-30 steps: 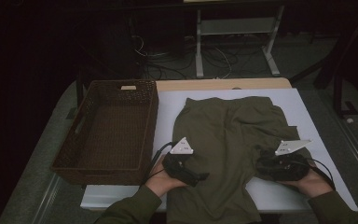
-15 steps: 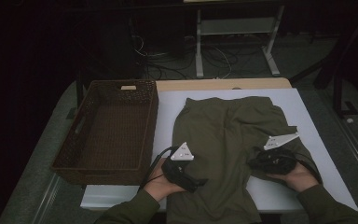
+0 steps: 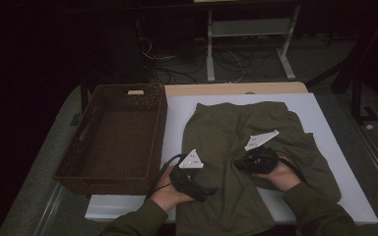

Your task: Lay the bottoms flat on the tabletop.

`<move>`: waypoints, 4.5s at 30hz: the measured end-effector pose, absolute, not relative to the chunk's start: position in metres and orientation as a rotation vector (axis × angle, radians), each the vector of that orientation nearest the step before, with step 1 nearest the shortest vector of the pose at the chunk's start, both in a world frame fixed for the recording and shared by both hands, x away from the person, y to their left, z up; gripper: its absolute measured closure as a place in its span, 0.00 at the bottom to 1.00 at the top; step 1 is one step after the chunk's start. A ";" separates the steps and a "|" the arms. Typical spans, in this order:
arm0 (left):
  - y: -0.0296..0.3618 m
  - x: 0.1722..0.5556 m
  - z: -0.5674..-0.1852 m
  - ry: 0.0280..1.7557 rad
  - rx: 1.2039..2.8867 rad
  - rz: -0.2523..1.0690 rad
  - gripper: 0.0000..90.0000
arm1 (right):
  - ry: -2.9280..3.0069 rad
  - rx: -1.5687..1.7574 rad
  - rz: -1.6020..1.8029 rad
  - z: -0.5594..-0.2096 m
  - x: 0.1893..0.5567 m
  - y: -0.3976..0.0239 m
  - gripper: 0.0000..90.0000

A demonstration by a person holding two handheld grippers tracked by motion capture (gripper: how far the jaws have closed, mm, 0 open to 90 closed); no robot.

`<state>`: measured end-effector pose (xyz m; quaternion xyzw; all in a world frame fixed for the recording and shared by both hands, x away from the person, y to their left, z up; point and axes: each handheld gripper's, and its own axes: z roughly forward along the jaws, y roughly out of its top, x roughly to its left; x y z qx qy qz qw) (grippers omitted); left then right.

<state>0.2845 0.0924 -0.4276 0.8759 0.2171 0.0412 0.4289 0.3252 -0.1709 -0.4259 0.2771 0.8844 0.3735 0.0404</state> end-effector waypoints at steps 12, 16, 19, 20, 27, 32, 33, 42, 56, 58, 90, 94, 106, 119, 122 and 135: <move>0.093 0.285 -0.430 0.541 2.181 0.084 0.00 | 2.612 0.921 1.224 -0.407 0.306 -0.222 0.67; 0.095 0.286 -0.431 0.545 2.171 0.066 0.00 | 2.603 0.954 1.174 -0.412 0.299 -0.240 0.66; 0.097 0.285 -0.431 0.547 2.161 0.053 0.00 | 2.624 0.955 1.125 -0.421 0.294 -0.245 0.63; 0.098 0.284 -0.431 0.546 2.158 0.051 0.00 | 2.635 0.946 1.108 -0.423 0.292 -0.246 0.62; 0.102 0.276 -0.432 0.541 2.156 0.045 0.00 | 2.690 0.882 1.034 -0.436 0.286 -0.237 0.56; 0.104 0.279 -0.433 0.548 2.153 0.058 0.00 | 2.720 0.833 0.988 -0.441 0.289 -0.227 0.56; 0.104 0.280 -0.433 0.550 2.150 0.059 0.00 | 2.726 0.826 0.972 -0.443 0.289 -0.226 0.56; 0.103 0.280 -0.434 0.545 2.152 0.061 0.00 | 2.732 0.799 0.965 -0.442 0.290 -0.226 0.92; 0.106 0.281 -0.432 0.543 2.137 0.060 0.00 | 2.773 0.762 1.018 -0.432 0.278 -0.231 0.98; 0.106 0.281 -0.432 0.541 2.137 0.061 0.00 | 2.785 0.756 1.018 -0.433 0.276 -0.230 0.98; 0.105 0.281 -0.432 0.542 2.139 0.061 0.00 | 2.610 1.014 0.957 -0.436 0.302 -0.229 0.75; 0.105 0.281 -0.432 0.540 2.142 0.059 0.00 | 2.634 0.970 0.936 -0.441 0.306 -0.226 0.92; 0.105 0.280 -0.432 0.534 2.141 0.055 0.00 | 2.753 0.787 0.991 -0.435 0.287 -0.221 0.98; 0.106 0.280 -0.432 0.530 2.143 0.051 0.00 | 2.931 0.560 1.051 -0.433 0.242 -0.203 0.98; 0.106 0.281 -0.432 0.529 2.143 0.051 0.00 | 2.972 0.489 1.071 -0.432 0.230 -0.192 0.98; 0.105 0.281 -0.432 0.527 2.141 0.047 0.00 | 2.954 0.476 1.134 -0.429 0.228 -0.183 0.82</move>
